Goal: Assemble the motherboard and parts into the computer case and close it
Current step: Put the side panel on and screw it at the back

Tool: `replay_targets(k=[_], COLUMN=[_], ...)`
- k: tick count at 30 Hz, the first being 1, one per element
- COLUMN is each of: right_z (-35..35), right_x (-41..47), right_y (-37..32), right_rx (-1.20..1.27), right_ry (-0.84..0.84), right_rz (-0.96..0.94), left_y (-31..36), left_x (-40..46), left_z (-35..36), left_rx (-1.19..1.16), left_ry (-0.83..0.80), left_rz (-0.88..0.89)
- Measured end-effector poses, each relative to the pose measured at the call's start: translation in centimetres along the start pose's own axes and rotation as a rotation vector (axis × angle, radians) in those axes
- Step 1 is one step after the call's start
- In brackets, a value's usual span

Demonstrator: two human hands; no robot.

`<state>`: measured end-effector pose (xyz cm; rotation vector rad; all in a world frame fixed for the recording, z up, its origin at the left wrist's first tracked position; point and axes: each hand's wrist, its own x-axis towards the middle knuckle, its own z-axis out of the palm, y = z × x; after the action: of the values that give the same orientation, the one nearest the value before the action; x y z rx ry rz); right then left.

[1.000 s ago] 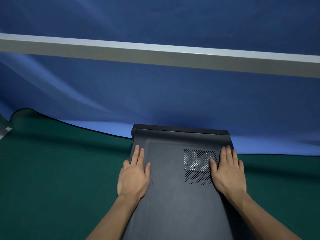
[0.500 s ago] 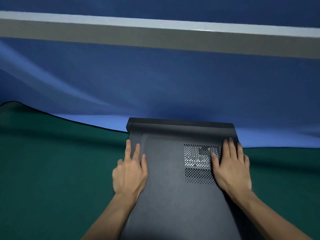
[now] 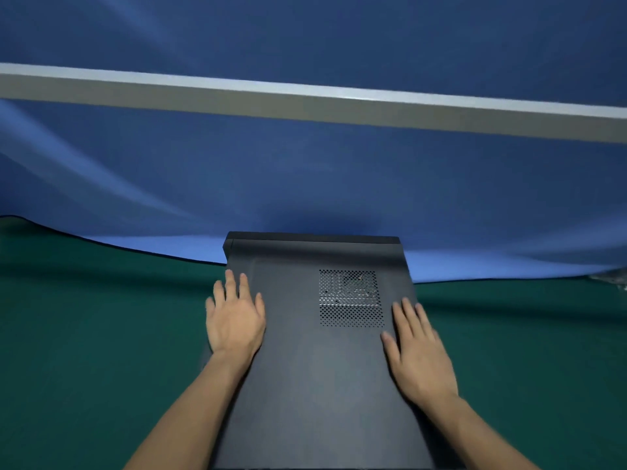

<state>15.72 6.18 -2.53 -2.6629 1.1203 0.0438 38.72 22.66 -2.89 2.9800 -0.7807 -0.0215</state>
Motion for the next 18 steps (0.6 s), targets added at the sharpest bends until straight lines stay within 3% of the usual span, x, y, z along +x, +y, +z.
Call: replay_targets(k=[7,12,15,18], right_z=[-0.9,-1.6,-0.7,1.1], right_x=[-1.5,-2.3,-3.4,-4.0], right_y=[1.2,5.0,7.9,10.7], right_rx=[0.228,0.535,0.642,0.672], right_ry=[0.008,0.119,0.13,0.075], right_rz=[-0.067,-0.04,0.083,0.195], left_y=[7.1,13.4,17.3,20.0], left_x=[-7.2,-10.6,-11.9,-12.6], left_z=[-0.1,-2.1,-1.9,-0.9], left_rx=[-0.02,-0.147,-0.239,-0.301], left_ry=[-0.058,0.11,0.033,0.065], left_rz=[0.196,0.402,0.39,0.319])
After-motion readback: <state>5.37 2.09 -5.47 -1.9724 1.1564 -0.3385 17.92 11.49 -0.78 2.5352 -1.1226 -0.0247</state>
